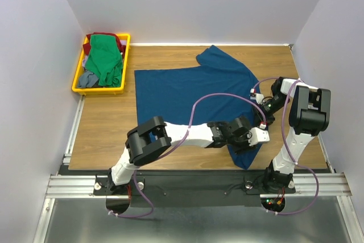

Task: Fold and stack the t-shirts
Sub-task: Flatten the tshirt out

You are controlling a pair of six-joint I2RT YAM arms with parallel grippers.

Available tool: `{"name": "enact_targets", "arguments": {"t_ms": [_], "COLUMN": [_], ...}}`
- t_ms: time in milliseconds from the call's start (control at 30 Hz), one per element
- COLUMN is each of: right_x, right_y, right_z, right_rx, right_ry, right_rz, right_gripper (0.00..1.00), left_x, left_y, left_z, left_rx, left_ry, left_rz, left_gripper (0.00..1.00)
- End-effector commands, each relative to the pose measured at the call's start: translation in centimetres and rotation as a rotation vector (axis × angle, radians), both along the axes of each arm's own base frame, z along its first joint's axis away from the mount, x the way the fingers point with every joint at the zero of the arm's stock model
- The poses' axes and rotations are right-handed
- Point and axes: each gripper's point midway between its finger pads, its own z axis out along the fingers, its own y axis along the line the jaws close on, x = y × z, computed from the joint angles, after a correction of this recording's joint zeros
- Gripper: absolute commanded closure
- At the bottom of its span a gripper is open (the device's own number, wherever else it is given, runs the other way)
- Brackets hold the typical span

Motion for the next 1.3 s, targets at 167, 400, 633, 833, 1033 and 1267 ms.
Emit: {"name": "enact_targets", "arguments": {"t_ms": [167, 400, 633, 833, 1033, 1267], "right_x": [-0.2, -0.3, -0.4, -0.5, -0.3, -0.2], "right_y": [-0.2, -0.4, -0.7, -1.1, -1.3, -1.4], "right_z": [-0.8, -1.2, -1.4, -1.5, -1.4, -1.5], "right_rx": [0.009, 0.003, -0.010, -0.024, -0.033, -0.039], "right_ry": [0.010, 0.013, 0.015, 0.011, 0.006, 0.004], "right_rz": [-0.004, -0.004, 0.000, 0.001, 0.005, 0.010], "right_gripper": [0.66, 0.66, 0.66, 0.66, 0.66, 0.66], "left_x": [0.7, 0.6, -0.1, -1.7, -4.0, -5.9], "left_y": [-1.2, -1.0, 0.2, 3.0, 7.2, 11.0], "left_z": [-0.2, -0.8, 1.8, 2.9, 0.5, -3.8], "left_rx": [-0.012, -0.001, -0.038, -0.030, 0.073, 0.220], "left_ry": [-0.015, -0.007, -0.015, -0.010, 0.000, 0.047], "left_rz": [0.032, 0.032, 0.004, -0.052, -0.181, -0.285], "left_gripper": [0.53, 0.74, 0.95, 1.00, 1.00, 0.89]}}
